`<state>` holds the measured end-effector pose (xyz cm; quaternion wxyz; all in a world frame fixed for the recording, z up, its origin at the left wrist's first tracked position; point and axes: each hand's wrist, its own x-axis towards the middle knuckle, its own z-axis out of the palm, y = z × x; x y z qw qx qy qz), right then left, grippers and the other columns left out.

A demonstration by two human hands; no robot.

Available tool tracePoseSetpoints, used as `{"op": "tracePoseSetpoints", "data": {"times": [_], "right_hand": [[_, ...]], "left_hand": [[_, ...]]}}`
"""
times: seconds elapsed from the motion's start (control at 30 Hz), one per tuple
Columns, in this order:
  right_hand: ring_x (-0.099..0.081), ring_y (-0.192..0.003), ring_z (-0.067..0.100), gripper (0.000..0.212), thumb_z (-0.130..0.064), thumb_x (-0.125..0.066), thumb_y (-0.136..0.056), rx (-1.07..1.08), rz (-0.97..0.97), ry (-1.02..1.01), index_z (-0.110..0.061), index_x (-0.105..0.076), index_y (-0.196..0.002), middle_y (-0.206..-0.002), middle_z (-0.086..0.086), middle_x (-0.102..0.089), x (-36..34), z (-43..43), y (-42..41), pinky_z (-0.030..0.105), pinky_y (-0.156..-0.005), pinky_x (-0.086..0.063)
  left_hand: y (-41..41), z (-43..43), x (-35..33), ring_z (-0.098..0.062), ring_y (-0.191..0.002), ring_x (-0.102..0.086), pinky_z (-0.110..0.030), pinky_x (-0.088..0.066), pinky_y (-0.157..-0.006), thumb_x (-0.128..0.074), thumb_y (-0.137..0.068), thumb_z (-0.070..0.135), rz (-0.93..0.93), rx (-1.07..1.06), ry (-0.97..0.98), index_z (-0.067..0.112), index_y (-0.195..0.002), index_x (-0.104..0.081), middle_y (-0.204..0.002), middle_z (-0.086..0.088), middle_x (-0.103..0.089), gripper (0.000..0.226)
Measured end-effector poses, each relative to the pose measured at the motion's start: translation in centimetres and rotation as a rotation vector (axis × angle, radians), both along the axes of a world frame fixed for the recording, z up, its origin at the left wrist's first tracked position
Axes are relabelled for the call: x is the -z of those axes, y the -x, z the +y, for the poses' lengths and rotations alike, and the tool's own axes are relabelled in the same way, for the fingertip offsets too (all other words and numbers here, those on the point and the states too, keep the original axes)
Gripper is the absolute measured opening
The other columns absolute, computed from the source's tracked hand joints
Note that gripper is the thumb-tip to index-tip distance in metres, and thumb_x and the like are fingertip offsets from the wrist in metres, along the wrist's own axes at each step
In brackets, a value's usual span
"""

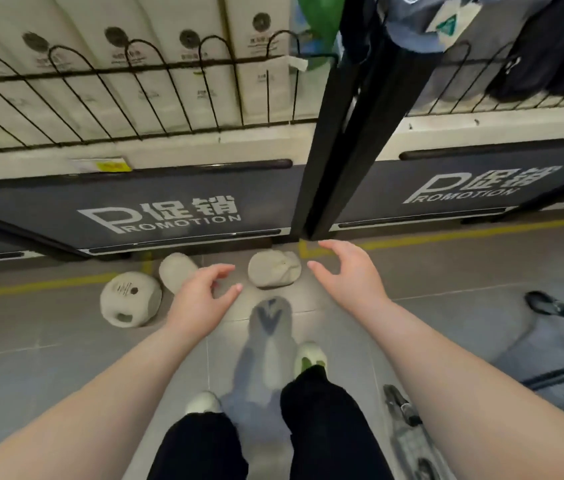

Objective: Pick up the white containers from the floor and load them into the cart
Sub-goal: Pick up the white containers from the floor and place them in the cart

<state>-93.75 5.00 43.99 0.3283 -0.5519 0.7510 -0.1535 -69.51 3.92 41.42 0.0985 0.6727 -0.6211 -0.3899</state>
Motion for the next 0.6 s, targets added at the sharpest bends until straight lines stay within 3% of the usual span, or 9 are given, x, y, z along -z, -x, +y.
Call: {"op": "tracePoseSetpoints", "data": {"times": [0.33, 0.47, 0.6], "right_hand": [[-0.045, -0.125, 0.025, 0.047, -0.032, -0.065, -0.085, -0.043, 0.085, -0.040, -0.018, -0.057, -0.129, -0.129, 0.007, -0.059, 24.0, -2.3, -4.0, 0.028, -0.101, -0.033], [-0.042, -0.129, 0.025, 0.054, -0.034, -0.064, -0.085, -0.086, 0.108, -0.027, -0.020, -0.051, -0.135, -0.135, 0.007, -0.054, 33.5, -4.1, -5.0, 0.029, -0.107, -0.030], [-0.029, -0.136, 0.024, 0.059, -0.039, -0.062, -0.086, -0.067, 0.085, 0.006, -0.025, -0.043, -0.140, -0.146, 0.006, -0.041, 41.3, -6.3, -5.9, 0.031, -0.112, -0.024]], "left_hand": [[-2.0, -3.6, 24.5, -0.013, -0.094, -0.055, -0.028, -0.045, -0.086, -0.064, -0.090, 0.029, 0.060, 0.028, -0.021, 0.025, -0.134, -0.050, -0.127, 0.000, -0.057, 0.046], [-1.8, -4.3, 34.8, -0.016, -0.101, -0.058, -0.034, -0.049, -0.091, -0.060, -0.092, 0.033, 0.091, 0.079, -0.056, 0.031, -0.140, -0.042, -0.135, 0.000, -0.051, 0.051], [-0.7, -5.5, 42.7, -0.011, -0.095, -0.054, -0.025, -0.043, -0.087, -0.052, -0.097, 0.035, 0.127, 0.076, -0.043, 0.030, -0.145, -0.034, -0.142, -0.002, -0.045, 0.052]]}}
